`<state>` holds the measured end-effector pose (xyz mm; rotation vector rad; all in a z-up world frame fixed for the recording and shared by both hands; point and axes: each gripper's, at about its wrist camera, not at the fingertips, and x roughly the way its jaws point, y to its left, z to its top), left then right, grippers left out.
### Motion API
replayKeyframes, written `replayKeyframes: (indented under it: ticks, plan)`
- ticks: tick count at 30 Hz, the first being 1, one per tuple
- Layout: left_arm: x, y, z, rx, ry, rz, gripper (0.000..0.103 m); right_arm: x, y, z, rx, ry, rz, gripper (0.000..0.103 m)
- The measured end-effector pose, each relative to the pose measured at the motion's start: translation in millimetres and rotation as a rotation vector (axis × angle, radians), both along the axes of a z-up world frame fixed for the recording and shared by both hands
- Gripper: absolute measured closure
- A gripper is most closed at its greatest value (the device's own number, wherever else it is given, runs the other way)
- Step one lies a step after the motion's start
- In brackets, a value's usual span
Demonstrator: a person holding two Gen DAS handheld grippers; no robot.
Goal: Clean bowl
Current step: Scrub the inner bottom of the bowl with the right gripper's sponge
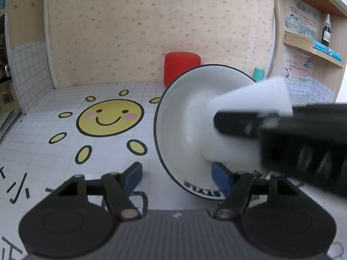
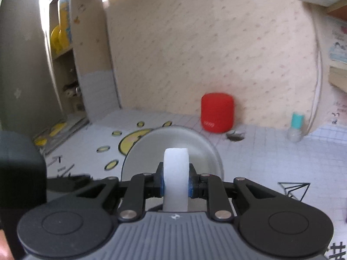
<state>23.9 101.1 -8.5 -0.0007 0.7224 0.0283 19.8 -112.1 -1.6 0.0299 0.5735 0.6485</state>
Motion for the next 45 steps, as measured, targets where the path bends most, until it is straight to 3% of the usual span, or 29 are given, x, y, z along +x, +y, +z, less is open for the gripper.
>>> replayKeyframes:
  ticks: [8,11,18,28,39,45]
  plan:
    - [-0.9,3.3,0.0,0.001,0.001,-0.013,0.032,-3.0,-0.7,-6.9,-0.02,0.015,-0.003,0.085]
    - [1.2,5.1,0.5,0.045,-0.004,-0.017,0.03,-2.9,-3.9,-8.5,-0.022,0.02,-0.014,0.085]
    - [4.0,10.5,0.9,0.061,-0.011,-0.021,0.027,-0.3,-9.3,-10.8,-0.018,0.03,-0.032,0.085]
    - [2.3,16.9,-0.2,0.003,0.003,-0.025,0.033,-1.2,-12.0,-11.4,-0.001,0.034,-0.051,0.085]
    - [-3.7,11.4,-1.4,0.016,0.004,0.0,0.034,-6.1,15.8,-5.0,-0.065,0.014,0.025,0.084]
    - [-4.4,10.7,-1.0,0.017,0.002,0.008,0.034,-5.0,-0.6,-1.6,-0.043,-0.014,-0.034,0.085]
